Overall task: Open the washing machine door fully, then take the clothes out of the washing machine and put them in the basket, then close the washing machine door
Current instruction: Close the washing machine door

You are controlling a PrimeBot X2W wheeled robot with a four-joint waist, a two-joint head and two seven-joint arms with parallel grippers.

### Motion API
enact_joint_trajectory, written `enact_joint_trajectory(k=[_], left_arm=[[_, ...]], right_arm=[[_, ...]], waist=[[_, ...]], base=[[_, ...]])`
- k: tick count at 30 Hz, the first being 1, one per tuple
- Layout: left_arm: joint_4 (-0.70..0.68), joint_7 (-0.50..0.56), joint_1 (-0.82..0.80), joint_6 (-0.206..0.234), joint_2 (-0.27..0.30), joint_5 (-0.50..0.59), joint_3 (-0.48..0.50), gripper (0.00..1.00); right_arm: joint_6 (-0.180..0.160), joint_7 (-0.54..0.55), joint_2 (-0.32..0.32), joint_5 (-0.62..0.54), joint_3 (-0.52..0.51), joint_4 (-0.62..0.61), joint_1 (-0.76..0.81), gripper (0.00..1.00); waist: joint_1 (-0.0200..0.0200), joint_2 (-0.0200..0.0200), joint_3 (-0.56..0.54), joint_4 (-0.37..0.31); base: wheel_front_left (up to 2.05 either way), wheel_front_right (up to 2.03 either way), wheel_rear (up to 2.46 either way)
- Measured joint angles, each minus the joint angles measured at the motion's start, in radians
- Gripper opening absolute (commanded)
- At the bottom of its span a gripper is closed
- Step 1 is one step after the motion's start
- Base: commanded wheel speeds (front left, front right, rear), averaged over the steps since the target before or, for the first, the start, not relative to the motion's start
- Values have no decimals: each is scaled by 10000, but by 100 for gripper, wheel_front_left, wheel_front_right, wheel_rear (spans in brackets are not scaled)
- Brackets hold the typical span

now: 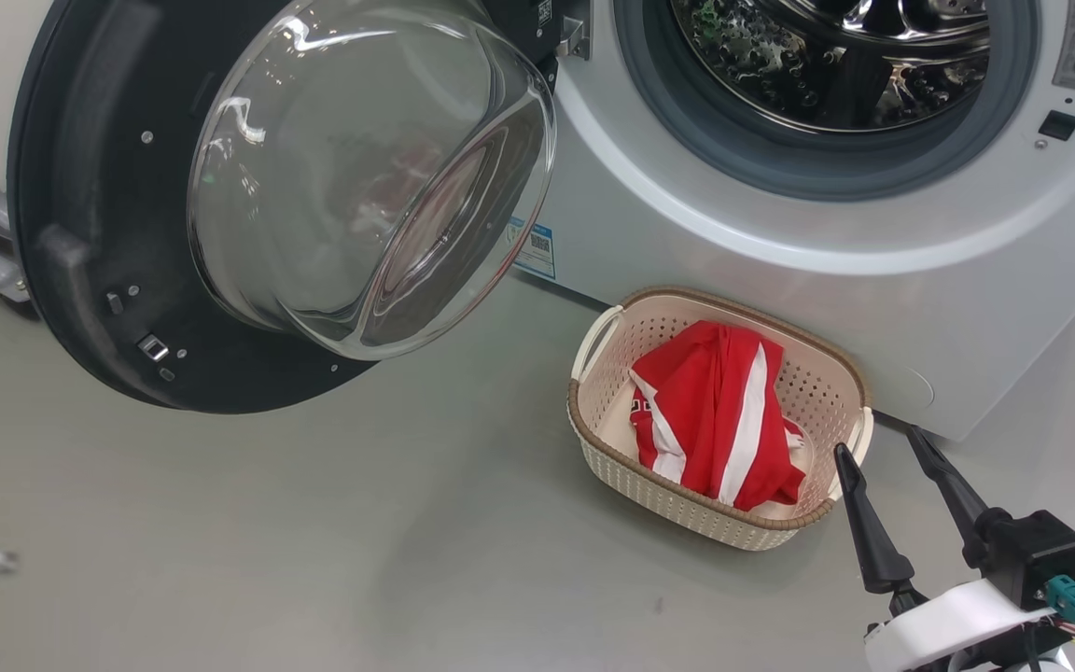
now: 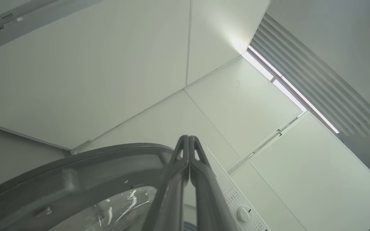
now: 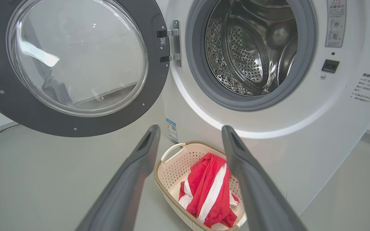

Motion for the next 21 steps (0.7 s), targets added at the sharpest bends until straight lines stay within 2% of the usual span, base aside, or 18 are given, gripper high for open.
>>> enact_joint_trajectory(k=[8,17,21], left_arm=[[1590,550,-1447,817,1225,-1271,1549,0],[3695,1419,-3043,1873,2146,-2516,2034,0],[4531,1712,-3473,2029,2424,-2872,2127,0]], right_arm=[[13,163,-123,-90,50,-267,-162,100],[102,362,-201,-92,132,-435,-404,100],[94,414,-221,-92,86,-562,-513,100]], waist=[[0,0,240,-64],[0,0,592,-314],[0,0,758,-485]], base=[[0,0,0],[0,0,0],[0,0,0]])
